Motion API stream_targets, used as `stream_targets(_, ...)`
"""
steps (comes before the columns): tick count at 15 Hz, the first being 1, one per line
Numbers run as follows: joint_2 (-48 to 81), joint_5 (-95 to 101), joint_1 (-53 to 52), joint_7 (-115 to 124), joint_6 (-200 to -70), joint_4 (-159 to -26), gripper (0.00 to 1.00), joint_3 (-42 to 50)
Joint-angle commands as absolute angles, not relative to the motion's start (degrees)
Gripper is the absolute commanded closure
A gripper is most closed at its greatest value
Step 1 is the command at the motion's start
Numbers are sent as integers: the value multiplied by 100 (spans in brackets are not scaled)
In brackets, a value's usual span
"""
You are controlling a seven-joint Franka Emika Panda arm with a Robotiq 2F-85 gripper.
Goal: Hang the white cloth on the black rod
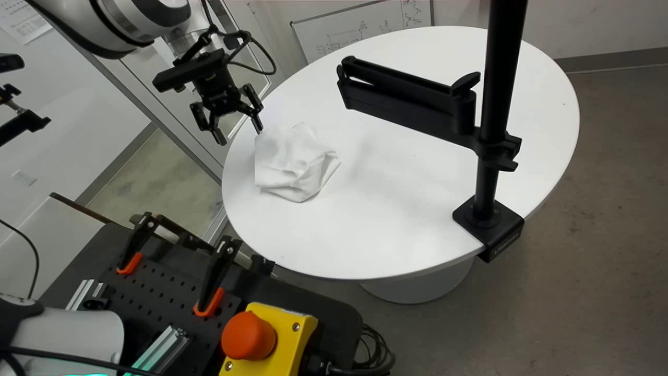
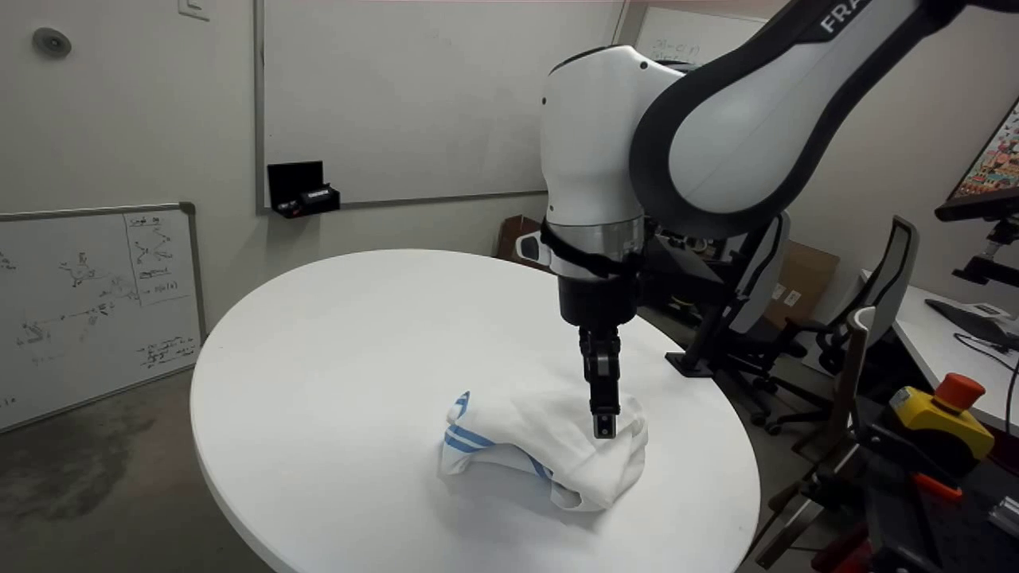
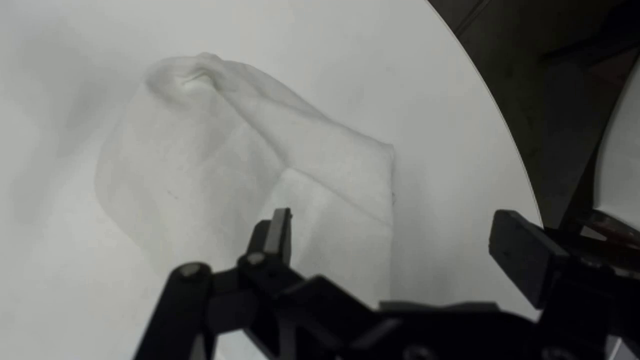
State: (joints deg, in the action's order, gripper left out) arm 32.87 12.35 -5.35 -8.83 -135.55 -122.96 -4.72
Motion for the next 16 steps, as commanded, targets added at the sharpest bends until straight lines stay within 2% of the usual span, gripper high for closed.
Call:
stream_targets(1,3290,1219,-555,-893,-13547,-12286,0,-456)
stream_targets(6,3369,1498,-779,-542,-13895,-12404,0,-309)
stream_targets(16,4000,3015,-2298,1506,-15056,-12392,0,721)
